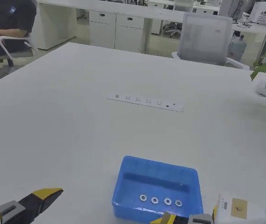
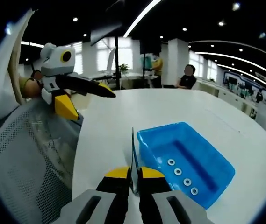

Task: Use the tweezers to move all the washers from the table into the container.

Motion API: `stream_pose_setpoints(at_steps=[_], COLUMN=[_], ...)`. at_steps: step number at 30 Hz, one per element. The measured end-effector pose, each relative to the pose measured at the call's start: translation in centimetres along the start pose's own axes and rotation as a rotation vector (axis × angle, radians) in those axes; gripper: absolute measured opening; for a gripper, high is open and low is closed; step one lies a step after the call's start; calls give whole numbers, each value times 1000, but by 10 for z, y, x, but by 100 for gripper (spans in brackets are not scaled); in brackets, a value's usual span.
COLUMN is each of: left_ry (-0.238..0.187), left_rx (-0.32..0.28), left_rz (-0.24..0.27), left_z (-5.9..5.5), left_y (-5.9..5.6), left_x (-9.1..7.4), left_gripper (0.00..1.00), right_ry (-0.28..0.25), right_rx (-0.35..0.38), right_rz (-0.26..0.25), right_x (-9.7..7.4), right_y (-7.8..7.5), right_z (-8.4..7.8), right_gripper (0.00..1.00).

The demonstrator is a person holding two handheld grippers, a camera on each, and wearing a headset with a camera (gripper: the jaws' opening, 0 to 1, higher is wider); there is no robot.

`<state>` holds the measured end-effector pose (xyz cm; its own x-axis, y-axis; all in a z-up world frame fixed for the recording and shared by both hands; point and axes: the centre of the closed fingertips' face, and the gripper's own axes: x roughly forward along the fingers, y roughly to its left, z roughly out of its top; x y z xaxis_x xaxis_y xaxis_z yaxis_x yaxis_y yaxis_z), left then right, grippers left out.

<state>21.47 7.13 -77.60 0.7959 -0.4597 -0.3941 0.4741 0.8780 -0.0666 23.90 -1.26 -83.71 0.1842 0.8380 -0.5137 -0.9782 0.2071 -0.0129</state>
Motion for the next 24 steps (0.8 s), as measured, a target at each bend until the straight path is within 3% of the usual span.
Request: stream_pose_setpoints(at_steps=[7, 18, 24], left_ry=[2, -2, 2], left_rx=[5, 5, 12], left_rz=[0, 8, 0], left_z=[0, 0, -1], left_y=[0, 1, 0], left_x=[0, 0, 0], left_gripper=[72, 72, 71], right_ry=[8, -142, -183], right_rx=[-35, 160, 212], right_rz=[-3, 0, 6], right_x=[2, -12, -15], right_y=[0, -11, -23], right_z=[1, 36, 53], right_gripper=[3, 3, 3])
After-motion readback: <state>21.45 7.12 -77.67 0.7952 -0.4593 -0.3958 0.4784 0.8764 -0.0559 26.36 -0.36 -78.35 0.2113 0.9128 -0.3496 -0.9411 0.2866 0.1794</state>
